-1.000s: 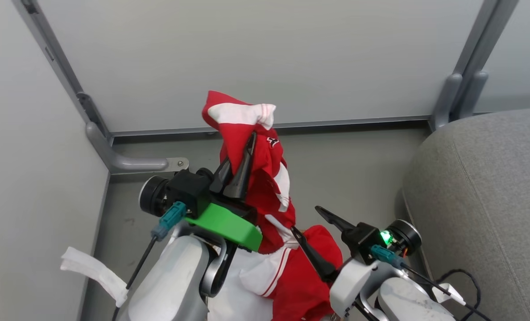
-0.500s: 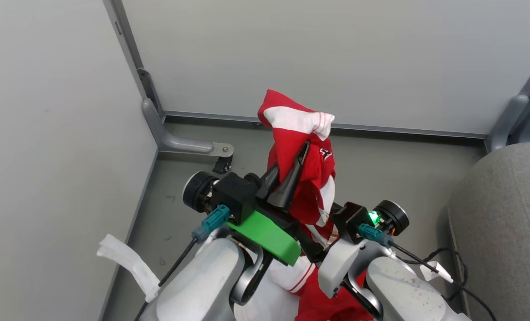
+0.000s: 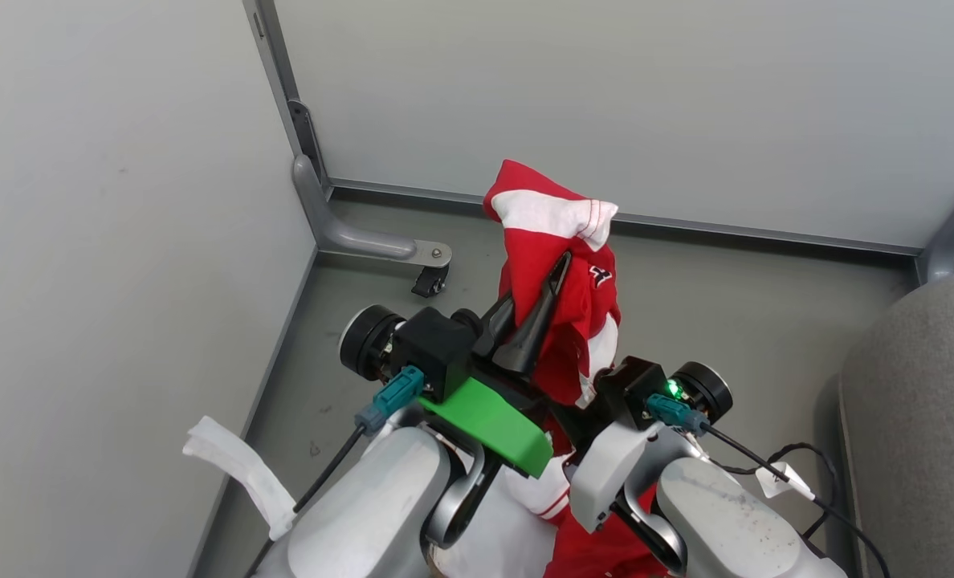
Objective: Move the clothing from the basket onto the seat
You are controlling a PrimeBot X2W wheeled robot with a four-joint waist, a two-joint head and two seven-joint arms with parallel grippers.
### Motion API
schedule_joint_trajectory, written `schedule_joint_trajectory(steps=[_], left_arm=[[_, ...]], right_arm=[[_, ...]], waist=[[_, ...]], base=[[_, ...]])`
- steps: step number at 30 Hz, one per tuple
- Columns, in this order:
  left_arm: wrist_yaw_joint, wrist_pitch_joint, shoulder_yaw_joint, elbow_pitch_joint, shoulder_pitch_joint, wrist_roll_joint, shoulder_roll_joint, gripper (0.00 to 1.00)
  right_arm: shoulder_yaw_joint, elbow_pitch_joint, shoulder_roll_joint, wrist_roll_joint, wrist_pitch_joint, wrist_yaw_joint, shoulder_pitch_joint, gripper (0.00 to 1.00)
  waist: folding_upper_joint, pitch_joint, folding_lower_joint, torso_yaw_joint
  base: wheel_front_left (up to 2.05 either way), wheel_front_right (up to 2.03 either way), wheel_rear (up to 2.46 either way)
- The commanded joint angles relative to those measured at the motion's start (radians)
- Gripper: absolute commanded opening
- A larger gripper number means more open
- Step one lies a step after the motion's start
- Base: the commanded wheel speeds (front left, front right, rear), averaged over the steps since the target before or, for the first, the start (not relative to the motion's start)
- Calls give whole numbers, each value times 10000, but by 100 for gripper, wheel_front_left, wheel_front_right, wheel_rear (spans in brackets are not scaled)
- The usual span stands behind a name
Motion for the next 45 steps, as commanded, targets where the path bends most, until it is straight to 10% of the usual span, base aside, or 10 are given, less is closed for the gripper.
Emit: schedule_joint_trajectory(steps=[1,5,6,7,45], left_arm=[[26,4,50,-10,-140,-2,15,0],[68,4,192,-42,-78,73,17,0],[83,4,232,-76,-64,95,15,27],[120,4,291,-70,-8,94,18,100],[-1027,6,3330,-53,2536,2480,29,100]], right_arm=[[16,37,-49,22,-24,-14,21,0],[-17,-71,-48,4,-24,-14,64,0],[-42,-108,-50,-21,-24,-14,82,0],[-68,-161,-46,-56,-24,-14,121,0],[-1841,-3010,-512,-549,-25,-14,1736,0]], waist=[[0,-3,1,-65],[0,-10,1,-224],[0,-8,1,-260],[0,-14,1,-320],[0,604,1,-7779]], base=[[0,0,0],[0,0,0],[0,0,0],[0,0,0],[0,0,0]])
